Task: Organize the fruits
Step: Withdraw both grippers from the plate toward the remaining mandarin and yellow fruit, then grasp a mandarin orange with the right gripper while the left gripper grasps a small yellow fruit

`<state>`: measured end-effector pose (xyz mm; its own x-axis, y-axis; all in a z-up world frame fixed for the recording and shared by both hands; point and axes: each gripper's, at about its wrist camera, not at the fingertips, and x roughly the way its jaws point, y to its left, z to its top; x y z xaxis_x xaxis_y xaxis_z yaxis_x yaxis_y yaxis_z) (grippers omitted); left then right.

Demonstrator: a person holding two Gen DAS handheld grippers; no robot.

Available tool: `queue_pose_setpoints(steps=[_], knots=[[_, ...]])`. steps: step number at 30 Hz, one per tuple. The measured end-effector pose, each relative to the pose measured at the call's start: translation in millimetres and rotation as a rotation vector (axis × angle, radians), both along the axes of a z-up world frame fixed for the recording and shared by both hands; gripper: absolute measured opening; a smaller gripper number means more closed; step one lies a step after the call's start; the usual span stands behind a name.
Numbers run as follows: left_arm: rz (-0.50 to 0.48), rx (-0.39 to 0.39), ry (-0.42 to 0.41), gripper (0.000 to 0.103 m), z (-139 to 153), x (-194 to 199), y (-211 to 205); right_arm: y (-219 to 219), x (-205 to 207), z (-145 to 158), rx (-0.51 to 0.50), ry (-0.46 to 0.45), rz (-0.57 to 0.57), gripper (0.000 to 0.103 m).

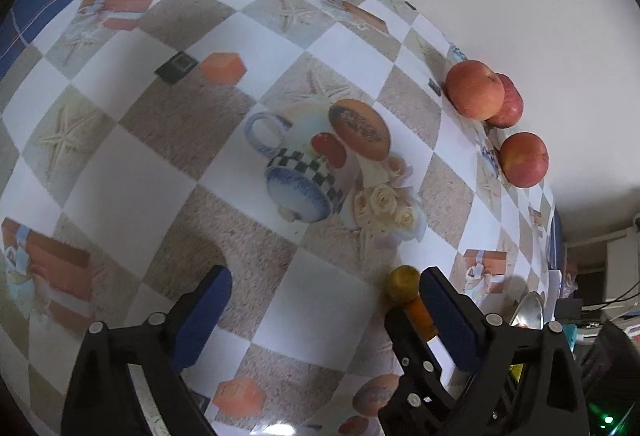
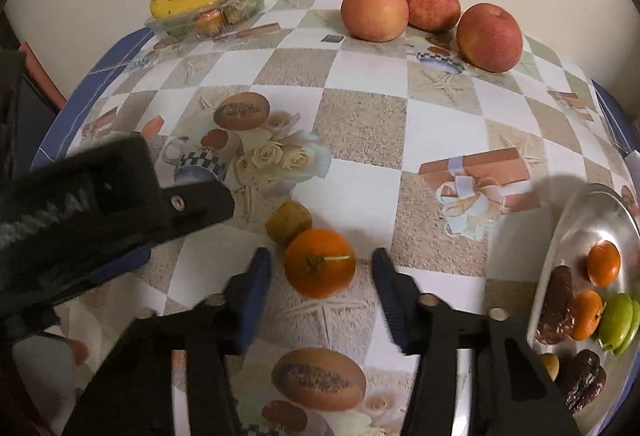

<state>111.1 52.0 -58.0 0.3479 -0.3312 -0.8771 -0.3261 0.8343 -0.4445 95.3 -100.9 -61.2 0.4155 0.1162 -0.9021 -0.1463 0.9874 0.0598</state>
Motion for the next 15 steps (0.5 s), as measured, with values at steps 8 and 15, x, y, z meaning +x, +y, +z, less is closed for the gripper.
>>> queue_pose_setpoints(steps=[8, 15], knots=[[-0.068, -0.012, -0.034, 0.089, 0.0, 7.4, -19.1, -16.7, -1.4, -0.1, 0.069, 0.01, -0.017, 0.038], [-0.154, 0.041, -0.064, 0.072, 1.5, 11.2, -50.6, -60.8, -5.3, 2.5, 0.08, 0.025, -0.126, 0.038]])
